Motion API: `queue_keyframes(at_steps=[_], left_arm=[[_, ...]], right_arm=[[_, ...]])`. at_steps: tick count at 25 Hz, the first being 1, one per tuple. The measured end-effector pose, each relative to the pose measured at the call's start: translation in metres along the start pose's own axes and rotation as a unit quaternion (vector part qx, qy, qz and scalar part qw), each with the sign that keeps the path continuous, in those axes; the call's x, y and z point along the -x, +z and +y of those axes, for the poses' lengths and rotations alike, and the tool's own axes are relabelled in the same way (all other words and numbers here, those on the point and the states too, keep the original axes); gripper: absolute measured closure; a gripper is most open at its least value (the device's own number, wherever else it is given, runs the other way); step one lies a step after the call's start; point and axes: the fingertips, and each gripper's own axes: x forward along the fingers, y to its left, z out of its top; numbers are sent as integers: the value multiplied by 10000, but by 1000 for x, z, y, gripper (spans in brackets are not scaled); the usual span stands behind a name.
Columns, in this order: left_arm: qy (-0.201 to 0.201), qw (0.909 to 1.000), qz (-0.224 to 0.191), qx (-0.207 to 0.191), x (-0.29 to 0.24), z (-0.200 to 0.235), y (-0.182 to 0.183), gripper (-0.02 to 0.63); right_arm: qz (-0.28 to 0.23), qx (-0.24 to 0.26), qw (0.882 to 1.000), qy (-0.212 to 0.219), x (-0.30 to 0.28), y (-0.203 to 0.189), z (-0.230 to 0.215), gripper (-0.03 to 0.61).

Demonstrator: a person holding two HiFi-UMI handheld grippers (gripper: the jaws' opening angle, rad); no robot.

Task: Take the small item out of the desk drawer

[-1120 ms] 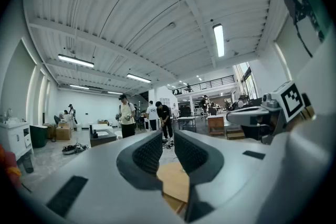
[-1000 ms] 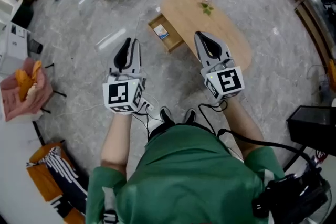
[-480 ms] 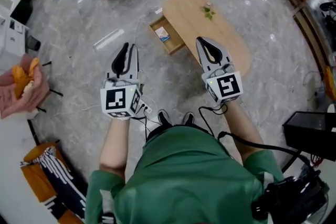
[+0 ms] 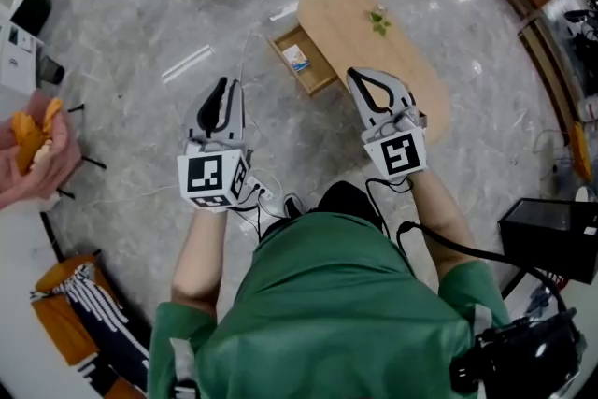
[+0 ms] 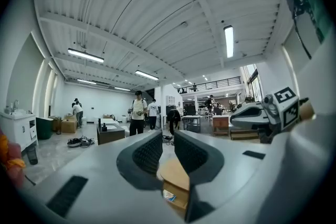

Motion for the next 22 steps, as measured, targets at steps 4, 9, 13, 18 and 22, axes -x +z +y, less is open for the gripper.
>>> queue_keyframes(at_steps=[4,9,13,18,22], left_arm=[[-69,9999,76,-84,-15,14,-7,532],[-56,9993,363,-3,-55,34,-30,532],[-64,9976,683,-51,-101,49,-52,532],[9,9935,1139,-59,-173,72,-79,532],[211,9905,1361,35,-232,92,-98,532]], right_arm=[[147,-1700,9849,-299,-28,-34,-13,552],[378,-3552,9331,-425,-70,-106,-18,357],[743,-4508,8890,-292,-113,-176,-9,331],[1325,-5192,8443,-83,-169,-265,-3,331],[1754,-5554,8128,148,-201,-320,-1,333]])
